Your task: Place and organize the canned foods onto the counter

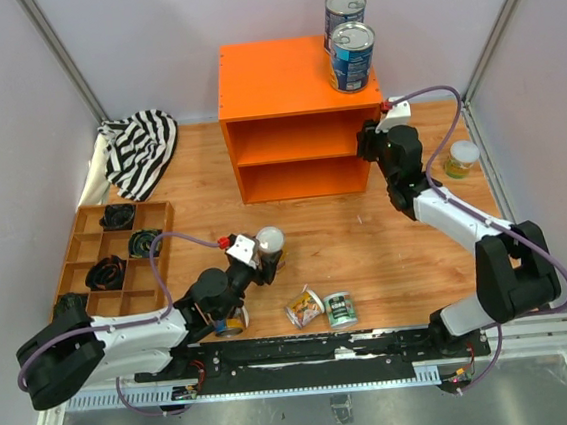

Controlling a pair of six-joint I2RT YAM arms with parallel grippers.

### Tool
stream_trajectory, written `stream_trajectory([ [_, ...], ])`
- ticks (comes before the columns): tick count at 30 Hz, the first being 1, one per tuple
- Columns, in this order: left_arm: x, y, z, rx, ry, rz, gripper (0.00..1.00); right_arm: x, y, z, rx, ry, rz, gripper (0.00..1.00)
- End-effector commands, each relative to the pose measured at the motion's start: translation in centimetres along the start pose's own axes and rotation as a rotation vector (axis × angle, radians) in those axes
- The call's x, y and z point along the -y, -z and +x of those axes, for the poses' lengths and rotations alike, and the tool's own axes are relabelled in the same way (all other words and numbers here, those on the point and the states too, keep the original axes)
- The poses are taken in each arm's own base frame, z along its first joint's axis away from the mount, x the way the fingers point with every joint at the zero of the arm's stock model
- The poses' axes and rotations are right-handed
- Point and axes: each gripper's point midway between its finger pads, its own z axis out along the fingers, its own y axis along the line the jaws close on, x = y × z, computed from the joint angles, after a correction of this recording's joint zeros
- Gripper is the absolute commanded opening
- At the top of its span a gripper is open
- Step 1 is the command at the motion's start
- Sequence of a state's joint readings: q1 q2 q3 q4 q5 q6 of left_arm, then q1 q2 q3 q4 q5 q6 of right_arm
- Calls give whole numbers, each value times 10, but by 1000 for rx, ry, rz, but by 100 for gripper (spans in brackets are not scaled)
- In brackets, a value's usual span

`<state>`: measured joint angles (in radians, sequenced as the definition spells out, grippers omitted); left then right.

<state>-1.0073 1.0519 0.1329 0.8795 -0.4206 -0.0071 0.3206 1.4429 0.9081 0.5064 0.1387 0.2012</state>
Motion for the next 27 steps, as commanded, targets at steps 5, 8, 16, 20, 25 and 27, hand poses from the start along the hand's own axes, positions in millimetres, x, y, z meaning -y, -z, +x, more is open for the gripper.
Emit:
stream_trajectory([
  [5, 4, 4, -36, 123, 45, 24, 13, 0, -12, -18, 65, 2, -36, 30],
  [8, 4, 6, -42, 133, 51, 25, 12, -2, -12, -15, 60, 5, -49, 22],
  [16, 0, 9, -69, 172, 83, 6, 0, -7, -7, -15, 56, 16, -80, 1],
  [20, 0, 11, -86, 203, 106, 8, 0, -8, -4, -16, 56, 12, -89, 1],
  [25, 2, 12, -104, 223, 118, 17, 0, -7, 3, -15, 54, 8, -92, 1],
  [27, 2, 11, -111, 222, 120, 18, 0, -7, 7, -16, 56, 8, -94, 1],
])
